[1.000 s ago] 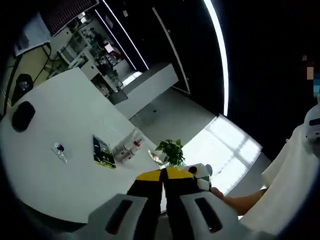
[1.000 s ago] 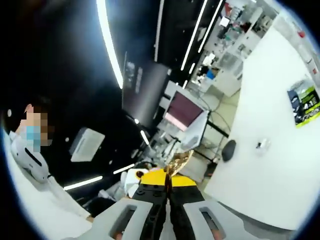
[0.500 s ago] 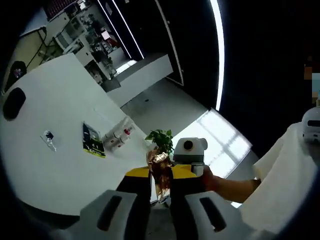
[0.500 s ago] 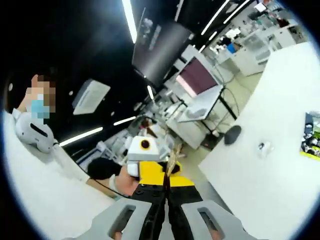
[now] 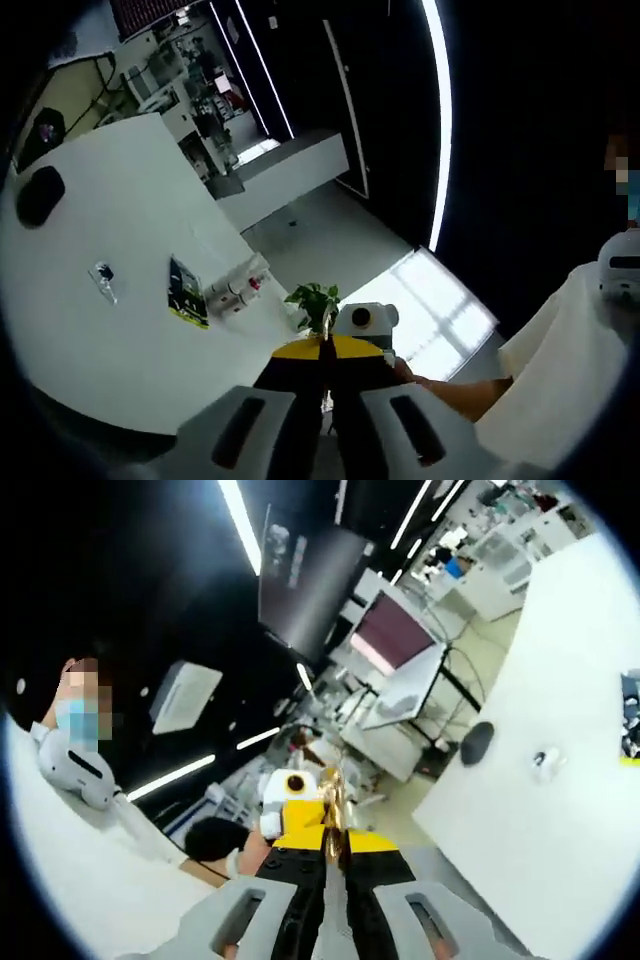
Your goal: Arrange the skincare products in the storage area until every visible bottle or jar stands upright without overlapping.
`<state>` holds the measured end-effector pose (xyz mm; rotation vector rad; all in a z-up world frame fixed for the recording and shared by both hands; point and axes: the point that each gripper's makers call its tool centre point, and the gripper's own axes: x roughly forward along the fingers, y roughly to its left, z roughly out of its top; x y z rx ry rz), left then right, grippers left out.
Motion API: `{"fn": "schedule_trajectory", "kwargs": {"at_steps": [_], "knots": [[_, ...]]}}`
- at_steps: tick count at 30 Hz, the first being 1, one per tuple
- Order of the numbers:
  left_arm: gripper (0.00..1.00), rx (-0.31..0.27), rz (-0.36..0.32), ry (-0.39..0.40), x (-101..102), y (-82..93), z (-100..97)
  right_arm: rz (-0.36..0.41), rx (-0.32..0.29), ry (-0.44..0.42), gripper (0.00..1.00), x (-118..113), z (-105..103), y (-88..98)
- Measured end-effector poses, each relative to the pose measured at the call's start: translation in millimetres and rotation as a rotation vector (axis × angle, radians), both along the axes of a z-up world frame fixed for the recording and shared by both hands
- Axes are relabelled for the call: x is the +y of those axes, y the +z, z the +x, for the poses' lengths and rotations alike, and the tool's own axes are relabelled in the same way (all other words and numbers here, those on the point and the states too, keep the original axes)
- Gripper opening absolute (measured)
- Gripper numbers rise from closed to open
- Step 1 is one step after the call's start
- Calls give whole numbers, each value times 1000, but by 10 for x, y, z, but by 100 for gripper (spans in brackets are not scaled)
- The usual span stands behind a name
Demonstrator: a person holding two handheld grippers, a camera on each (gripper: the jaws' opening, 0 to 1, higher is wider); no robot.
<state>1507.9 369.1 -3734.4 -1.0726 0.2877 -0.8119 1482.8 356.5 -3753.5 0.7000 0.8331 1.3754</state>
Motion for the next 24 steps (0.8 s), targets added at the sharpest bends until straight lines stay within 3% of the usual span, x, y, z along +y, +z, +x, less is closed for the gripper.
{"fn": "schedule_trajectory", "kwargs": {"at_steps": [2, 5, 20, 24], "knots": [[0, 6, -9, 5, 10, 1, 5, 16, 38, -34, 8, 31, -11, -39], [0, 2, 16, -1, -29, -9, 2, 133, 110, -120, 0, 59, 47, 85], [0, 18, 74, -22, -106, -81, -9, 142, 180, -167, 0, -115, 150, 71], [0, 29, 123, -28, -135, -145, -1, 152, 216, -201, 0, -161, 198, 23]]}}
